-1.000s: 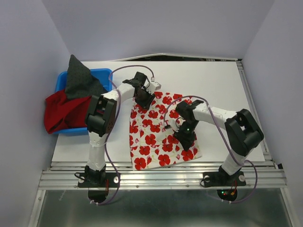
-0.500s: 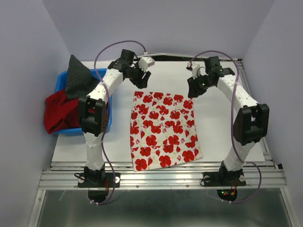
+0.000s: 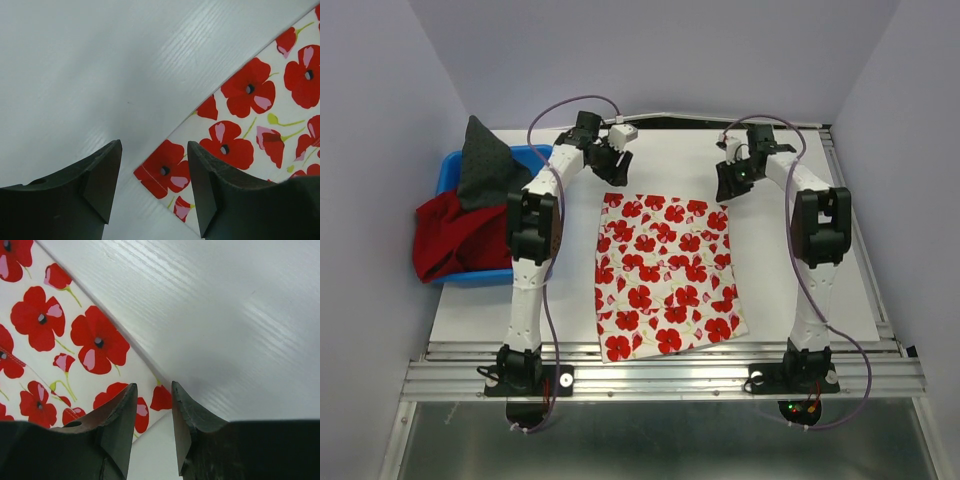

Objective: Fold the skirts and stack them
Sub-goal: Flatten the skirt out

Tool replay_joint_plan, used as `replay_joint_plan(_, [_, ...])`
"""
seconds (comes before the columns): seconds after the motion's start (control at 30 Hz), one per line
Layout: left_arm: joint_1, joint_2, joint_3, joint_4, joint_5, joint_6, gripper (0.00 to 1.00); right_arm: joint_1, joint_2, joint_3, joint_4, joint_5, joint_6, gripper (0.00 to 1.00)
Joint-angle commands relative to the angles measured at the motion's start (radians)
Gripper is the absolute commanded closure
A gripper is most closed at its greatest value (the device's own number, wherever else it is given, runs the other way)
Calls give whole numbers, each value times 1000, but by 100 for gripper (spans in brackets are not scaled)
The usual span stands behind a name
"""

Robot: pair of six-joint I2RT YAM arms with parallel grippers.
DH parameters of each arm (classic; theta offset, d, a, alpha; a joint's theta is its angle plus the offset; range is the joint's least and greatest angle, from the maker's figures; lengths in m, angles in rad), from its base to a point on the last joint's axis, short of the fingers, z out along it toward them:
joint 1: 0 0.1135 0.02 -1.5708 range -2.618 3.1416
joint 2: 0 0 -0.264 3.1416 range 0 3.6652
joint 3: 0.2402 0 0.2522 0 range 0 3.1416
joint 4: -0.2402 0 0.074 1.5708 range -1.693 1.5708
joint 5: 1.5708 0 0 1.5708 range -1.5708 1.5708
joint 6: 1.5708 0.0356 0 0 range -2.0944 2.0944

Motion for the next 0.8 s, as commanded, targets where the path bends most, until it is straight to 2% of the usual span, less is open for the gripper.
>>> replay_joint_plan(0.0, [5, 4, 69, 6, 49, -30, 34, -5, 37, 66, 47, -39, -23, 61])
replay_joint_plan(0.27, [19, 71, 73, -49, 69, 2, 35, -5, 72, 3, 32, -50, -111, 61])
replay_joint_plan(0.43, [25, 65, 43, -83, 74, 28, 48, -5, 95, -2, 9, -45, -137, 62])
replay_joint_plan(0.67, [41, 47, 0, -112, 41, 62, 58, -5, 95, -14, -5, -44, -164, 66])
replay_joint_plan(0.77, [42, 38, -19, -112, 15, 66, 59, -5, 92, -13, -17, -47, -175, 67])
